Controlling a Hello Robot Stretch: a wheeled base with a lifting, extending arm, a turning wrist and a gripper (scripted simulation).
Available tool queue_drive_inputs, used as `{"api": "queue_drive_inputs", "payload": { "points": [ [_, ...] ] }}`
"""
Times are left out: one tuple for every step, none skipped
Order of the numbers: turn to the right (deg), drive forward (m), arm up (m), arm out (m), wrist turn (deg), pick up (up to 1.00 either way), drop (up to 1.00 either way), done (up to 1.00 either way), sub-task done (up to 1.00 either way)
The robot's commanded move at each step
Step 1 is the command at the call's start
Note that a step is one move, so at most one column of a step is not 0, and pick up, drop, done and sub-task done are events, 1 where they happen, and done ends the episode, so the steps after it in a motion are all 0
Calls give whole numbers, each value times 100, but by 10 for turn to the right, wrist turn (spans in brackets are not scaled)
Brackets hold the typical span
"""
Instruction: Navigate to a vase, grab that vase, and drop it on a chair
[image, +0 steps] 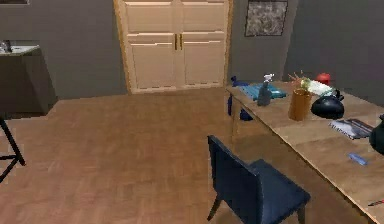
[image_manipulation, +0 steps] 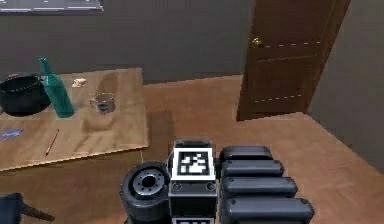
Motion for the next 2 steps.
{"api": "queue_drive_inputs", "payload": {
  "points": [
    [450, 0, 0, 0, 0, 0, 0, 0, 0],
    [120, 0, 0, 0, 0, 0, 0, 0, 0]
  ]
}}
